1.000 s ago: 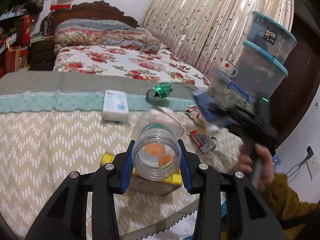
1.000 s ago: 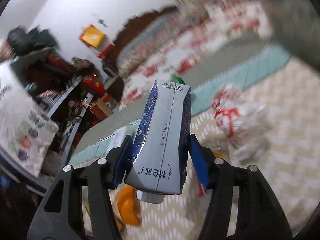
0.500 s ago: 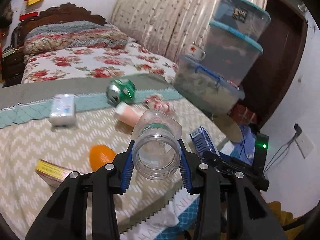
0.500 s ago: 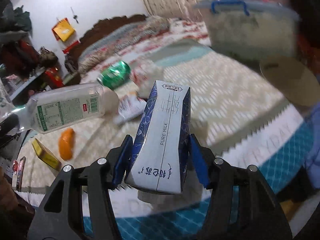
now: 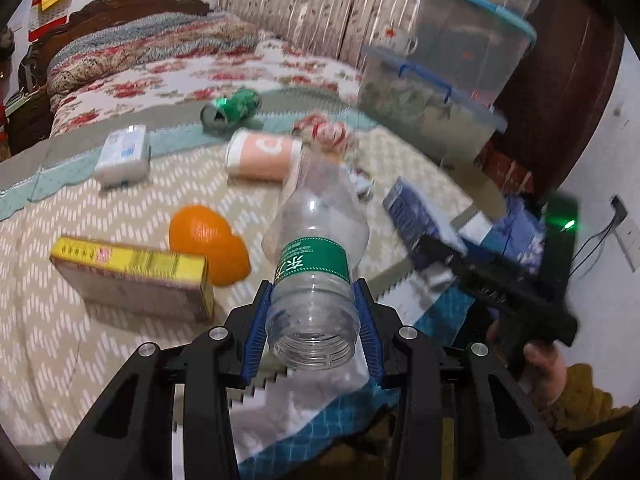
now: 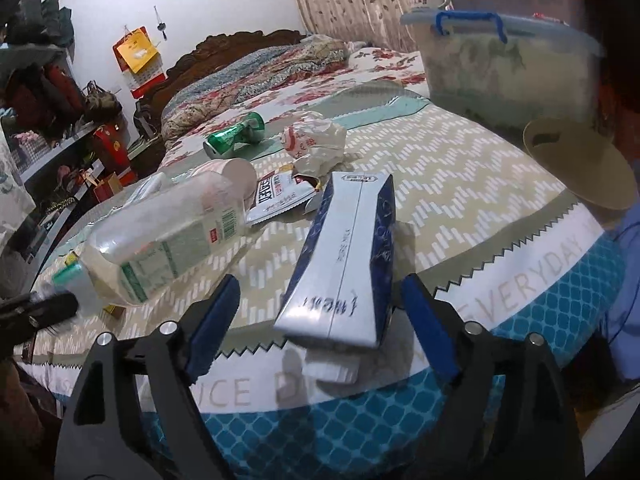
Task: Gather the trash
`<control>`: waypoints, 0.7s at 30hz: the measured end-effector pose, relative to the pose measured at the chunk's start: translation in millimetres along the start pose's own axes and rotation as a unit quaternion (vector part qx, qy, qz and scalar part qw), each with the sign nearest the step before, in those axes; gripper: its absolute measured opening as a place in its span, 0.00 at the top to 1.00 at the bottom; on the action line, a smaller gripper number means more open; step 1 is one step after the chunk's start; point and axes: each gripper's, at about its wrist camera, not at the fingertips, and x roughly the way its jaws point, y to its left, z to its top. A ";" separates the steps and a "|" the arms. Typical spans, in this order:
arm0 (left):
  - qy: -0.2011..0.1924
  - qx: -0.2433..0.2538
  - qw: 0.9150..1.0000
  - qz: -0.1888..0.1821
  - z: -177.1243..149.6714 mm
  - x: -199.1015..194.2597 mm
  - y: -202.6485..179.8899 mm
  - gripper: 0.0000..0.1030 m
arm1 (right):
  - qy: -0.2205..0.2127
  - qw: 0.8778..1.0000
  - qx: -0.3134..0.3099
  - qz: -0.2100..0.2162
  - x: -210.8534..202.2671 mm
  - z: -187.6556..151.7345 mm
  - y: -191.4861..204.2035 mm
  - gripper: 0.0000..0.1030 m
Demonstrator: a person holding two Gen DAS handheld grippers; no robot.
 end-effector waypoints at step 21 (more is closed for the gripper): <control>0.006 0.012 0.996 0.088 -10.4 0.5 -2.5 0.41 | -0.157 0.985 0.011 -0.070 -68.1 -6.2 7.3 0.03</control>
